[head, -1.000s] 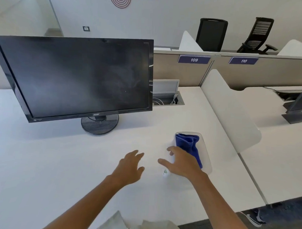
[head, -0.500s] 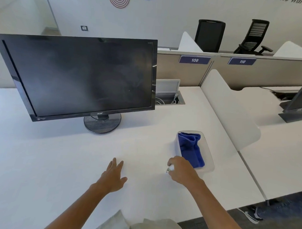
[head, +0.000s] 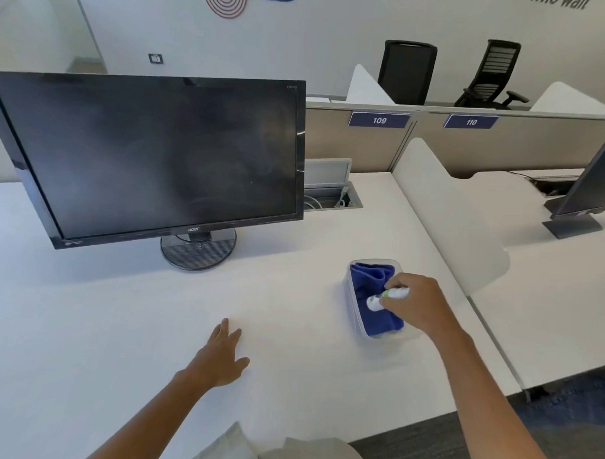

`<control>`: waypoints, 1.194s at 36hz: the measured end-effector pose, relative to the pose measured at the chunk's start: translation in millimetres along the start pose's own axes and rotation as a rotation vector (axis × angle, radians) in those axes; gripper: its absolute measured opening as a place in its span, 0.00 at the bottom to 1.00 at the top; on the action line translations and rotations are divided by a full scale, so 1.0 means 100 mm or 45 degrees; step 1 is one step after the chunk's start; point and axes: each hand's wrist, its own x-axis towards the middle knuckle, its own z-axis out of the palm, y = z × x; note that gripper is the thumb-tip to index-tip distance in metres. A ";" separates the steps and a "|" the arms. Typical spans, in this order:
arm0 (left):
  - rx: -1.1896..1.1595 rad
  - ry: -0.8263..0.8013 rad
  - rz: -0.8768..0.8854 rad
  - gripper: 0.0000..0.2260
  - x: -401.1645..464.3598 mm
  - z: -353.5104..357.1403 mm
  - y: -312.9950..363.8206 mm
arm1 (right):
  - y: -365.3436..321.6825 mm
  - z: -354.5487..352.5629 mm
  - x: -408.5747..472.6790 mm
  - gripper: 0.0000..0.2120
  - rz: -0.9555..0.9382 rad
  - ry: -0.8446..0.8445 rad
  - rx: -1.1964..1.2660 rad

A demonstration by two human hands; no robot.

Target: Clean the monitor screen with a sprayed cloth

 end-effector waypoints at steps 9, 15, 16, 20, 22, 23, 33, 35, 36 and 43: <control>-0.014 0.038 0.002 0.37 0.00 0.05 -0.02 | 0.54 -0.04 0.18 0.12 0.126 0.010 -0.390; -0.026 0.041 0.007 0.37 -0.01 0.04 -0.03 | 0.71 0.08 0.22 0.11 0.121 -0.037 -0.509; -0.026 0.042 0.010 0.37 -0.01 0.04 -0.04 | 0.73 0.11 0.23 0.11 0.119 -0.048 -0.529; -0.038 0.045 0.005 0.37 -0.02 0.05 -0.03 | 0.78 0.16 0.27 0.11 0.114 -0.052 -0.583; -0.034 0.047 0.008 0.37 -0.03 0.05 -0.03 | 0.79 0.17 0.28 0.10 0.093 -0.060 -0.614; -0.031 0.049 0.010 0.37 -0.03 0.06 -0.03 | 0.79 0.18 0.28 0.10 0.082 -0.067 -0.633; -0.033 0.044 0.017 0.37 -0.08 0.05 -0.04 | 0.77 0.24 0.25 0.07 0.025 -0.066 -0.874; -0.019 0.047 0.023 0.37 -0.09 0.05 -0.04 | 0.78 0.25 0.25 0.08 0.014 -0.063 -0.882; -0.016 0.047 0.031 0.37 -0.08 0.06 -0.05 | 0.78 0.26 0.25 0.08 0.003 -0.061 -0.877; -0.012 0.051 0.046 0.37 -0.12 0.08 -0.09 | 0.76 0.20 0.25 0.13 0.029 -0.056 -0.849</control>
